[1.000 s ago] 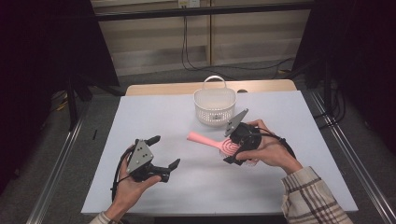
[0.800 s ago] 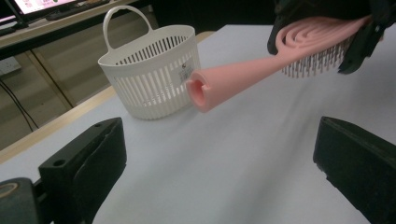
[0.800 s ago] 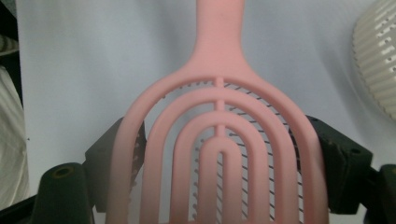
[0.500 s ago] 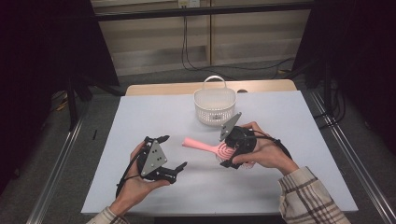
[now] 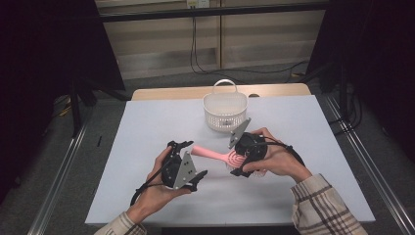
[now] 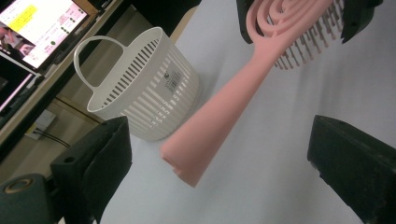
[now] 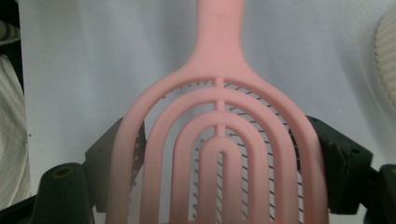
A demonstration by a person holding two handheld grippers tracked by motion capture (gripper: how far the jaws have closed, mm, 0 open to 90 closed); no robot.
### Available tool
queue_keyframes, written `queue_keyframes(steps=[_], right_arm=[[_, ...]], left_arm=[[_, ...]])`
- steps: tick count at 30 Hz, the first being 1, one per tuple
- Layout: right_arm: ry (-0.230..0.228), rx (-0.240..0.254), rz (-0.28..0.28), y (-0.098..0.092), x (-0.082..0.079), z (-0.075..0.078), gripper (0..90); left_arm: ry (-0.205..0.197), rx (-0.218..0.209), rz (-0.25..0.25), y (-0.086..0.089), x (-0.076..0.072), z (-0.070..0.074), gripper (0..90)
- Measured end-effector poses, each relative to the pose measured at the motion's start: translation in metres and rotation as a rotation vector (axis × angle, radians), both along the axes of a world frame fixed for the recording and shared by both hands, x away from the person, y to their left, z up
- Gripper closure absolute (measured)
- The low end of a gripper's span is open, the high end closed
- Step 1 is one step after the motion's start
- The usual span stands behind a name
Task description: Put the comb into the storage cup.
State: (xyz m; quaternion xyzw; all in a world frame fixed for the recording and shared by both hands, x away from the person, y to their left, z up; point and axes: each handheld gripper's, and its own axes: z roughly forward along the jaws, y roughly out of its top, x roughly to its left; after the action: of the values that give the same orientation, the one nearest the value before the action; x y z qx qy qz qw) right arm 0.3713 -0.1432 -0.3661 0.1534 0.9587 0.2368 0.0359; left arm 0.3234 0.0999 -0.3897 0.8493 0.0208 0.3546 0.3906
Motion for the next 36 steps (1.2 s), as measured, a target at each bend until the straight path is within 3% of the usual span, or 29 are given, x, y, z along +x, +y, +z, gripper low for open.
queue_keyframes(steps=[1,3,6,10,13,14,17,20,23,27,29,31,33,36], right_arm=[[-0.001,-0.002,0.001,0.0,0.0,0.0,20.8],[0.001,-0.005,-0.004,0.0,0.0,0.0,20.8],[0.005,-0.005,-0.008,0.002,0.001,0.001,20.8],[0.012,-0.01,-0.006,0.007,0.002,0.0,20.8],[0.015,-0.016,-0.006,0.01,0.004,0.001,20.8],[0.018,-0.018,-0.007,0.011,0.005,0.002,20.8],[0.014,-0.027,-0.008,0.014,0.005,0.002,20.8],[0.02,-0.033,-0.012,0.017,0.005,0.003,20.8],[0.022,-0.036,-0.013,0.02,0.007,0.005,20.8],[0.02,-0.035,-0.02,0.024,0.009,0.005,20.8],[0.026,-0.04,-0.031,0.027,0.009,0.004,20.8],[0.025,-0.034,-0.025,0.029,0.01,0.002,20.8],[0.026,-0.035,-0.021,0.03,0.009,0.002,20.8],[0.025,-0.032,-0.016,0.033,0.009,0.003,20.8]], left_arm=[[-0.014,0.018,0.011,-0.002,0.001,-0.001,6.5],[-0.007,0.026,0.028,-0.004,0.003,-0.002,7.0],[-0.08,0.066,0.044,-0.008,0.005,-0.002,8.0],[-0.092,0.096,0.035,-0.013,0.007,-0.004,9.0],[-0.13,0.126,0.049,-0.017,0.006,-0.006,9.6],[-0.163,0.159,0.055,-0.018,0.005,-0.006,9.6],[-0.18,0.178,0.066,-0.02,0.004,-0.008,9.8],[-0.265,0.224,0.085,-0.022,0.003,-0.011,10.0],[-0.28,0.25,0.088,-0.024,0.004,-0.014,13.4],[-0.361,0.317,0.088,-0.028,0.003,-0.018,13.6],[-0.37,0.334,0.104,-0.03,0.001,-0.021,15.0],[-0.427,0.36,0.116,-0.031,-0.002,-0.023,16.6],[-0.41,0.355,0.103,-0.031,-0.004,-0.026,16.5],[-0.436,0.38,0.102,-0.035,-0.008,-0.03,16.7]])
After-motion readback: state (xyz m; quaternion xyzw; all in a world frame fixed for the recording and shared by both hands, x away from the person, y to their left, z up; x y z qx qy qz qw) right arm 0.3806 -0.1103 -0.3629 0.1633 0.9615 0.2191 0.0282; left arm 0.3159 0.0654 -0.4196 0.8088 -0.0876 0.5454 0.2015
